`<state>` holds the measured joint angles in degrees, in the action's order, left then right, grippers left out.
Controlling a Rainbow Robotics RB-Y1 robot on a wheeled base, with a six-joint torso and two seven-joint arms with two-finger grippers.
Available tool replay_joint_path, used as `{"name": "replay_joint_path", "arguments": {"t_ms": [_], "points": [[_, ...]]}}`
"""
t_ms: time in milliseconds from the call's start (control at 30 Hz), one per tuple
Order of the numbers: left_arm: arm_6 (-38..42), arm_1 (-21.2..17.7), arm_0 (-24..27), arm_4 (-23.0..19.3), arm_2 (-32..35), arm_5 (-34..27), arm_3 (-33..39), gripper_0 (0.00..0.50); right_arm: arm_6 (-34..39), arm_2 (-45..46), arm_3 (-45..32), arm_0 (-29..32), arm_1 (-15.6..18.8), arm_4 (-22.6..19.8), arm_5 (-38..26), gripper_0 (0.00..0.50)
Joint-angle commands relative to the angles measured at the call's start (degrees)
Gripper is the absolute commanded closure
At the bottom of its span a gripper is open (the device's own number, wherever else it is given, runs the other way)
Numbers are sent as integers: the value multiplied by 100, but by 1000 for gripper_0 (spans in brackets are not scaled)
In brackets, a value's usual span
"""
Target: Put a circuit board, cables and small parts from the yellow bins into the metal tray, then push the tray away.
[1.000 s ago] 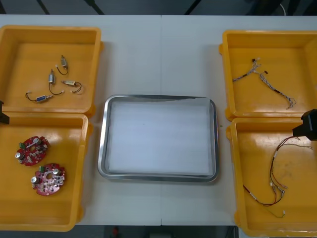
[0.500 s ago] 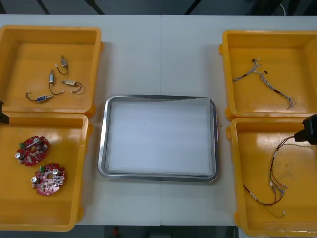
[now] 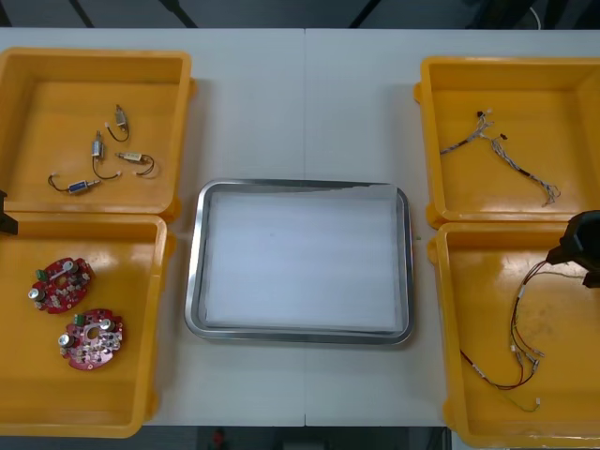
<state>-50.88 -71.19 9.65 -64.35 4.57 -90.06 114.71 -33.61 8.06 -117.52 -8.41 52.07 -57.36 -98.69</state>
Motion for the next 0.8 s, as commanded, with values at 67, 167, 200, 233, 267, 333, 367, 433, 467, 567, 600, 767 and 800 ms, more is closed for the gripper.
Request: {"name": "replay_joint_path", "arguments": {"t_ms": [67,167,200,233,267,333,367,433,467,567,600,767,800], "points": [[-467,-194,-305,19,-71,-301,60,0,654,-595,-16,77,172,348,324,0],[-467,-273,-384,-8,-62,-143,51,0,873,-788,-16,68,172,462,403,0],[-467,-308,-402,-25,-62,-90,51,0,953,-885,-16,68,172,515,447,0],[-484,-326,-411,-34,-62,-73,33,0,1005,-982,-16,68,172,576,482,0],[-493,-334,-420,-34,-62,-73,33,0,1014,-1026,-8,77,172,612,508,0],[-520,-326,-420,-34,-62,-73,25,0,979,-1193,63,77,172,673,614,0],[-528,-326,-446,-34,-62,-55,16,0,935,-1254,116,77,172,673,693,0],[-563,-326,-525,-34,-62,77,16,0,873,-1333,212,77,172,664,833,0],[-581,-326,-604,-25,-62,200,16,0,812,-1377,265,77,172,656,921,0],[-643,-326,-842,27,-62,595,7,0,539,-1474,362,77,163,664,1053,0],[-660,-326,-921,45,-62,736,7,0,390,-1483,414,77,154,656,1088,0],[-862,-326,-1149,36,-62,1087,-125,0,100,-1483,643,112,40,673,1159,0],[-985,-326,-1175,19,-62,1131,-186,0,91,-1491,660,121,5,699,1185,0]]}}
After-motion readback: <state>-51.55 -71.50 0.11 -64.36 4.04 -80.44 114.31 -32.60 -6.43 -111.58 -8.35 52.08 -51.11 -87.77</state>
